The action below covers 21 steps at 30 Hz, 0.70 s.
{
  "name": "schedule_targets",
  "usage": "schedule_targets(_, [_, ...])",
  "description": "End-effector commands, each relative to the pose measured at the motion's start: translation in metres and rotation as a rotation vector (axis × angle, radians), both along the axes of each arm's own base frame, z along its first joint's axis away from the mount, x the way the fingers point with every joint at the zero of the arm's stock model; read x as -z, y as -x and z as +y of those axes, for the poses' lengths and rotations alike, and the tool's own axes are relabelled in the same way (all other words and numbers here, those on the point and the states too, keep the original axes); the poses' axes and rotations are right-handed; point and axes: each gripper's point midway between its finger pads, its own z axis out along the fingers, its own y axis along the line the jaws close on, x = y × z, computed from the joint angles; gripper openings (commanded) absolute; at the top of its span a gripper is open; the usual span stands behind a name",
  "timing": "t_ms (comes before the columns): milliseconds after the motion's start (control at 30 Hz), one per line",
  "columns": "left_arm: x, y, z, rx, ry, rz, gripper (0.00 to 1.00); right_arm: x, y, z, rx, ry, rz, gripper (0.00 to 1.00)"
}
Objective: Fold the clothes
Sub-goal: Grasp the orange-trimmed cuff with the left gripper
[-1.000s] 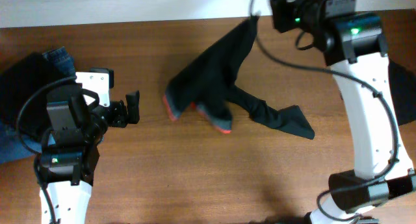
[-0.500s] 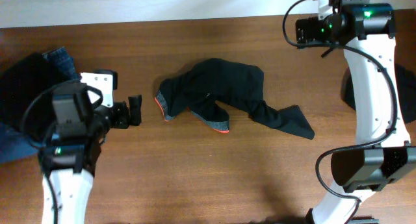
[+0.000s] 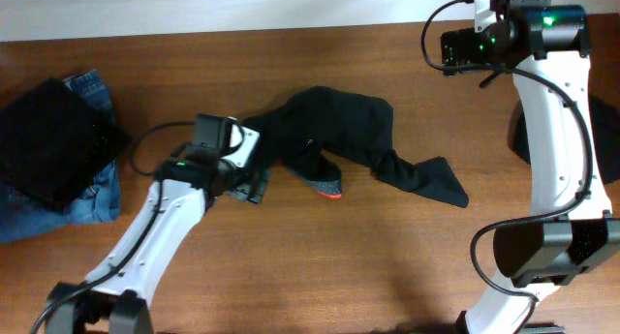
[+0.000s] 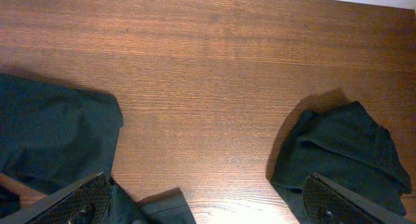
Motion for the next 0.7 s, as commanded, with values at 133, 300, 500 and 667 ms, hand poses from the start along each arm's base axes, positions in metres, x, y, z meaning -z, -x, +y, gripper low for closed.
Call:
schedule_targets(133, [0.023, -0.020, -0.004, 0.049, -0.110, -0.034, 0.99, -0.009, 0.002, -0.004, 0.019, -0.009, -0.025, 0.99])
schedule_targets(300, [0.050, -0.018, -0.004, 0.052, -0.127, 0.028, 0.99, -0.009, 0.002, -0.004, 0.019, -0.009, -0.025, 0.99])
schedule_targets(500, [0.050, -0.035, -0.004, 0.036, -0.135, -0.036, 0.63, -0.009, 0.002, -0.004, 0.019, -0.009, -0.025, 0.99])
schedule_targets(667, [0.036, -0.052, -0.007, 0.023, -0.123, -0.114, 0.09, -0.009, 0.002, -0.004, 0.019, -0.009, -0.025, 0.99])
